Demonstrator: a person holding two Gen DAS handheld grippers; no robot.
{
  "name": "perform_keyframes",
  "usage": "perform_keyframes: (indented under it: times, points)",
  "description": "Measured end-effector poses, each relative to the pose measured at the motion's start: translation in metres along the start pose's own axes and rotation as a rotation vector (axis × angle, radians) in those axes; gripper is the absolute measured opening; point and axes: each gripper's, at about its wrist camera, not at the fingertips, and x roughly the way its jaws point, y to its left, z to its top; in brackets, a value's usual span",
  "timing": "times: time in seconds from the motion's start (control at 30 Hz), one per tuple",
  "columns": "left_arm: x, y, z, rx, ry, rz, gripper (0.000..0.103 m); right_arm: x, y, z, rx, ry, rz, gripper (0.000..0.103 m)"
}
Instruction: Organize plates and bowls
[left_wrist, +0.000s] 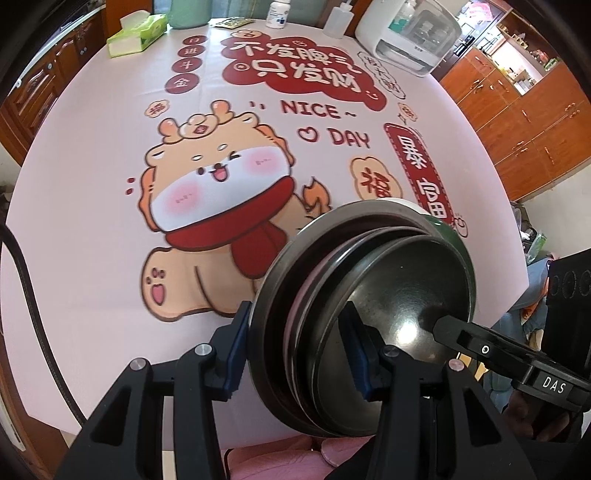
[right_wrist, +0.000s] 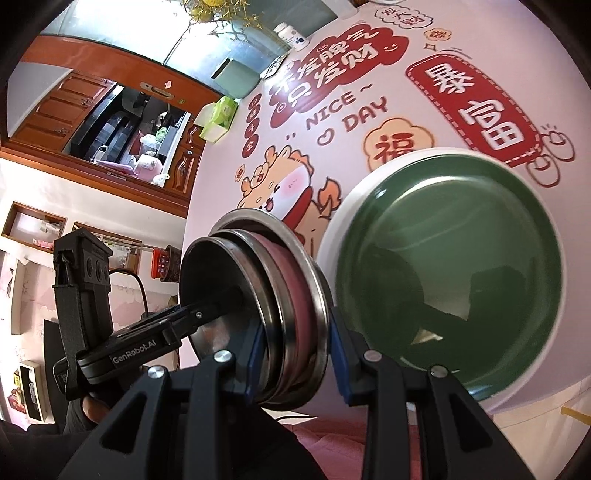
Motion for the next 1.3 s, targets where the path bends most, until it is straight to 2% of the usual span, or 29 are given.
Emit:
perform_keyframes:
  times: [0.6,1.3]
  points:
    - [0.018,-0.072,-0.002,0.01,-0.001,-0.026,0.045,-0.052,-0.049,0.011,0.006,0.0,-0.029,0.032]
    - [0.054,-0.129,0.002,-0.02,0.031,-0.027,0.045,-0.079,-0.103,0.03,0.015,0.052,-0.052,0.032]
